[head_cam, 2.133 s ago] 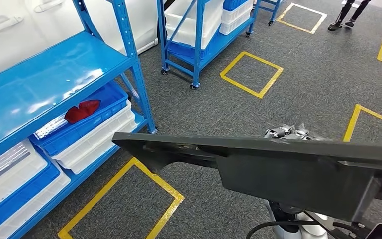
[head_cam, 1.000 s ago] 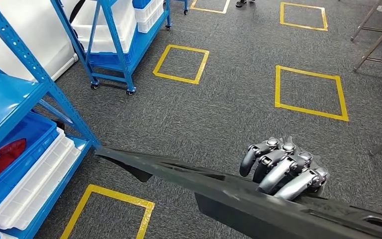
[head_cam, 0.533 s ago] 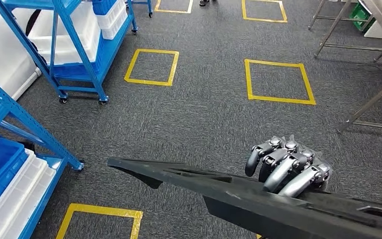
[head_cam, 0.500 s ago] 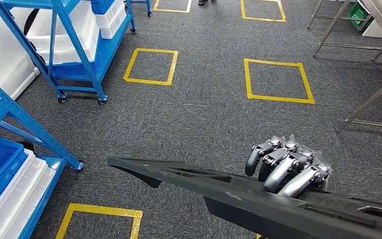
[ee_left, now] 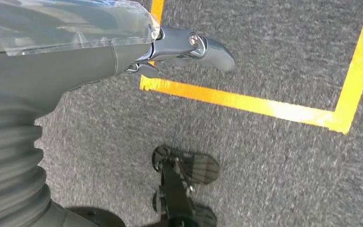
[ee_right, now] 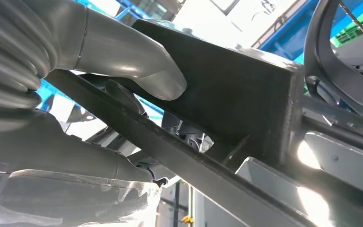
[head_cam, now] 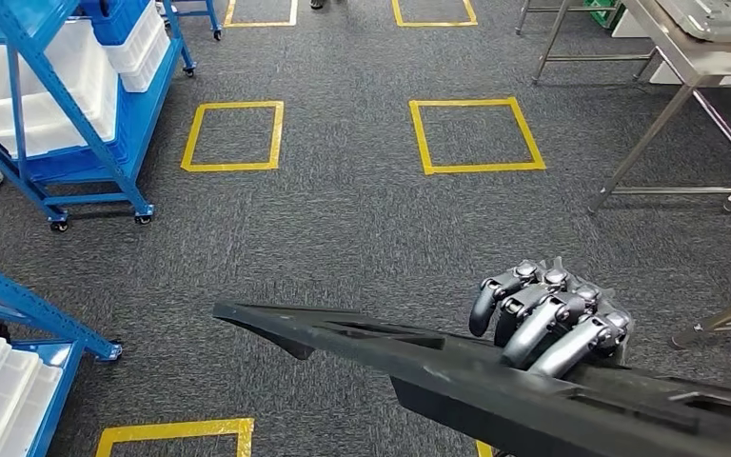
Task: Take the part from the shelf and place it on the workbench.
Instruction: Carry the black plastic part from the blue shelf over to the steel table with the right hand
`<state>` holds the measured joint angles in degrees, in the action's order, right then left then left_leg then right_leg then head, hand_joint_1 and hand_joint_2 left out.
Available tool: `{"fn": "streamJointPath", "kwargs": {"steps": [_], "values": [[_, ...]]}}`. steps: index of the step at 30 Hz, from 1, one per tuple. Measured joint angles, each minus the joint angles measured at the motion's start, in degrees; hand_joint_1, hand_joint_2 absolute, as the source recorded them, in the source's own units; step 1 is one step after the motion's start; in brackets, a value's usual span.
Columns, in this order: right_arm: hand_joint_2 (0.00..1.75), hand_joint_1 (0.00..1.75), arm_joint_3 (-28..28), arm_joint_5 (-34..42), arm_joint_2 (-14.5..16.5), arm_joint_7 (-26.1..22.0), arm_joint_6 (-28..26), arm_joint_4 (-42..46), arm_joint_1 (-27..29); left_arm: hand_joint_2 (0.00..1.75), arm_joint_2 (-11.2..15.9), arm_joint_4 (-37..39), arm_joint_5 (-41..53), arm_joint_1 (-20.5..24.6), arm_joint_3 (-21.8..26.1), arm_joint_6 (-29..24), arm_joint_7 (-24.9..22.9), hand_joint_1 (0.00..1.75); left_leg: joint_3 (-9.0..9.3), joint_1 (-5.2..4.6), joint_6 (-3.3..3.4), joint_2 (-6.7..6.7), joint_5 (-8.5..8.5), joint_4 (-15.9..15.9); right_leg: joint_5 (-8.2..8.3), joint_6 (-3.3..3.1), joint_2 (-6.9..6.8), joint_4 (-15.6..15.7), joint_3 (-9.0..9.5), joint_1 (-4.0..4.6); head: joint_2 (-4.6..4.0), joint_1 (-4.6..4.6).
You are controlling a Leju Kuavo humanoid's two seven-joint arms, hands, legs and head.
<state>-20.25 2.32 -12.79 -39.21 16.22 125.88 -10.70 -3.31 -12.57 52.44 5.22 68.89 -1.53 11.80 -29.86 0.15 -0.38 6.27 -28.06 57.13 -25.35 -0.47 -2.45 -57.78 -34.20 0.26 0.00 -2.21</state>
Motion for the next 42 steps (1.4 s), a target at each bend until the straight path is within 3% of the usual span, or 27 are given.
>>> {"fn": "streamJointPath", "kwargs": {"steps": [1,3,5,7,8,9,11,13,15,16,18,20,21,22,23,24,26,28,31,32,34,36,37,38,39,42], "values": [[1.75,1.75,0.01,0.01,-0.07,0.00,0.00,0.01,-0.04,1.75,-0.03,0.00,-0.01,0.06,-0.01,0.00,0.01,0.00,0.01,0.10,-0.29,-0.67,-0.47,0.42,0.13,-0.35,0.60,0.26,0.14,-0.14,0.00,0.00],[1.75,1.75,-0.01,0.02,-0.14,0.00,0.00,0.01,-0.21,1.75,-0.11,0.01,0.02,0.06,-0.02,0.01,0.02,0.00,-1.46,0.36,-0.64,-3.48,-2.90,4.17,0.39,-1.04,1.70,0.73,0.45,-0.47,0.00,-0.01],[1.75,1.75,-0.03,0.02,-0.16,0.00,0.00,-0.01,-0.29,1.75,-0.19,0.02,0.07,-0.18,-0.02,0.02,0.01,0.00,-5.30,0.48,-0.78,-5.56,-6.68,12.17,0.42,-1.38,2.97,0.74,0.41,-0.38,0.00,-0.01],[1.75,1.75,-0.03,0.02,-0.17,0.00,0.00,-0.02,-0.24,1.75,-0.21,0.02,0.05,-0.43,-0.02,0.01,0.01,0.00,-8.43,0.49,-0.95,-5.94,-8.03,17.77,0.40,-1.45,4.52,0.65,0.39,-0.30,0.00,0.00],[1.75,1.75,-0.04,0.02,-0.17,0.00,0.00,-0.03,-0.23,1.75,-0.21,0.02,0.02,-0.47,-0.02,0.01,0.01,0.00,-8.48,0.52,-0.97,-5.98,-6.85,17.21,0.37,-1.41,5.30,0.56,0.44,-0.30,0.00,0.00],[1.75,1.75,-0.04,0.02,-0.17,0.00,0.00,-0.03,-0.24,1.75,-0.21,0.02,0.00,-0.45,-0.02,0.00,0.01,0.00,-7.44,0.58,-0.95,-6.18,-4.71,14.38,0.31,-1.32,6.09,0.43,0.50,-0.34,0.00,0.00],[1.75,1.75,-0.05,0.02,-0.17,0.00,0.00,-0.03,-0.26,1.75,-0.20,0.02,0.00,-0.39,-0.02,0.01,0.01,0.00,-3.90,0.86,-0.88,-8.15,-0.45,5.87,0.08,-0.92,7.55,-0.04,0.43,-0.38,0.00,0.00],[1.75,1.75,-0.07,0.00,-0.17,0.00,0.00,-0.03,-0.28,1.75,-0.22,0.02,0.01,-0.36,-0.03,0.01,0.01,0.00,-2.02,1.00,-0.64,-9.88,0.96,1.33,0.02,-0.28,8.77,-0.45,0.01,-0.43,0.00,0.00],[1.75,1.75,-0.08,-0.01,-0.20,0.00,0.00,-0.03,-0.23,1.75,-0.24,0.02,0.01,-0.28,-0.04,0.00,0.00,0.00,-1.87,0.83,-0.02,-9.36,0.96,0.96,0.27,0.51,9.87,-0.38,-0.38,-0.57,0.00,0.00],[1.75,1.75,-0.07,-0.01,-0.24,0.00,0.00,-0.02,-0.18,1.75,-0.27,0.02,0.01,-0.19,-0.04,0.00,0.01,0.00,-1.75,0.81,0.41,-8.72,1.16,0.70,0.24,0.84,9.84,-0.45,-0.50,-0.65,0.00,0.00],[1.75,1.75,-0.03,0.00,-0.32,0.00,0.00,-0.01,-0.26,1.75,-0.33,0.02,0.01,-0.05,-0.04,0.00,0.02,0.00,-1.54,0.86,1.23,-7.39,1.59,0.08,-1.36,1.37,7.41,-2.88,-1.79,-0.57,0.00,0.00],[1.75,1.75,-0.01,0.00,-0.34,0.00,0.00,-0.03,-0.32,1.75,-0.34,0.02,0.00,-0.18,-0.03,0.00,0.03,0.00,-1.51,0.67,1.63,-6.06,1.64,-0.13,-4.95,1.73,4.04,-9.73,-5.15,-0.60,0.00,0.00],[1.75,1.75,-0.01,0.00,-0.34,0.00,0.00,-0.05,-0.27,1.75,-0.33,0.02,-0.01,-0.28,-0.03,0.00,0.02,0.00,-1.53,0.54,1.69,-5.35,1.57,-0.12,-6.47,1.91,3.30,-13.56,-7.06,-0.75,0.00,0.00],[1.75,1.75,-0.01,-0.01,-0.34,0.00,0.00,-0.08,-0.20,1.75,-0.32,0.02,-0.01,-0.36,-0.02,0.00,0.02,0.00,-1.53,0.44,1.72,-4.65,1.49,-0.11,-7.11,2.03,2.97,-16.13,-8.38,-0.89,0.00,0.00],[1.75,1.75,-0.01,-0.01,-0.34,0.00,0.00,-0.10,-0.16,1.75,-0.31,0.02,-0.01,-0.38,-0.02,0.00,0.01,0.00,-1.48,0.39,1.70,-3.97,1.41,-0.11,-6.68,2.09,2.80,-16.62,-8.64,-0.99,0.00,0.00],[1.75,1.75,-0.01,-0.01,-0.34,0.00,0.00,-0.11,-0.15,1.75,-0.31,0.02,-0.01,-0.35,-0.02,0.00,0.01,0.00,-1.38,0.37,1.62,-3.37,1.30,-0.10,-5.22,2.09,2.60,-14.57,-7.58,-1.04,0.00,0.00],[1.75,1.75,-0.01,-0.01,-0.34,0.00,0.00,-0.11,-0.19,1.75,-0.33,0.02,-0.01,-0.27,-0.03,0.00,0.01,0.00,-1.05,0.31,1.29,-2.53,1.02,-0.10,-1.69,1.82,1.57,-6.29,-3.10,-0.94,0.00,0.00],[1.75,1.75,-0.01,0.00,-0.34,0.00,0.00,-0.13,-0.22,1.75,-0.33,0.02,0.00,-0.13,-0.04,0.00,0.01,0.00,-0.78,0.16,0.71,-2.03,0.71,-0.05,-0.19,1.25,0.91,-0.77,-0.16,-0.58,0.00,0.00],[1.75,1.75,0.01,0.00,-0.38,0.00,0.00,-0.15,-0.23,1.75,-0.33,0.02,0.00,0.13,-0.04,0.00,0.02,0.00,-0.47,0.22,-0.31,-1.68,0.41,-0.05,-0.21,0.28,1.48,0.08,0.24,-0.31,0.00,0.00],[1.75,1.75,0.01,0.01,-0.40,0.00,0.00,-0.15,-0.27,1.75,-0.32,0.02,0.00,0.16,-0.04,0.00,0.02,0.00,-0.58,0.32,-0.60,-2.30,-0.10,0.49,-0.15,-0.11,1.65,0.35,0.45,-0.41,0.00,0.00],[1.75,1.75,0.01,0.02,-0.43,0.00,0.01,-0.15,-0.37,1.75,-0.32,0.03,0.02,0.09,-0.04,0.01,0.02,0.00,-2.44,0.51,-0.98,-4.33,-2.79,4.92,0.01,-0.79,1.96,0.86,0.89,-0.66,0.00,0.00],[1.75,1.75,-0.01,0.02,-0.43,0.00,0.01,-0.17,-0.39,1.75,-0.33,0.04,0.07,-0.16,-0.04,0.02,0.01,0.00,-6.40,0.55,-1.16,-5.66,-6.40,13.00,-0.07,-1.13,2.41,0.88,0.98,-0.48,0.00,0.00],[1.75,1.75,-0.02,0.02,-0.43,0.00,0.01,-0.17,-0.37,1.75,-0.33,0.04,0.07,-0.29,-0.04,0.02,0.01,0.00,-8.11,0.55,-1.22,-5.80,-7.27,16.13,-0.12,-1.20,2.72,0.85,1.02,-0.39,0.00,0.00],[1.75,1.75,-0.03,0.02,-0.43,0.00,0.00,-0.18,-0.36,1.75,-0.33,0.04,0.04,-0.39,-0.04,0.01,0.01,0.00,-8.88,0.55,-1.21,-5.82,-6.93,17.15,-0.18,-1.21,3.03,0.80,1.08,-0.33,0.00,0.00],[1.75,1.75,-0.03,0.02,-0.43,0.00,0.00,-0.18,-0.35,1.75,-0.32,0.04,0.02,-0.44,-0.04,0.01,0.01,0.00,-8.58,0.55,-1.15,-5.84,-5.53,15.94,-0.25,-1.19,3.32,0.76,1.19,-0.30,0.00,0.00],[1.75,1.75,-0.03,0.01,-0.43,0.00,0.00,-0.18,-0.36,1.75,-0.29,0.04,0.01,-0.42,-0.04,0.00,0.01,0.00,-3.64,0.50,-0.61,-6.27,0.57,4.27,-0.64,-0.76,4.05,0.45,1.57,-0.23,0.00,0.00]]}}
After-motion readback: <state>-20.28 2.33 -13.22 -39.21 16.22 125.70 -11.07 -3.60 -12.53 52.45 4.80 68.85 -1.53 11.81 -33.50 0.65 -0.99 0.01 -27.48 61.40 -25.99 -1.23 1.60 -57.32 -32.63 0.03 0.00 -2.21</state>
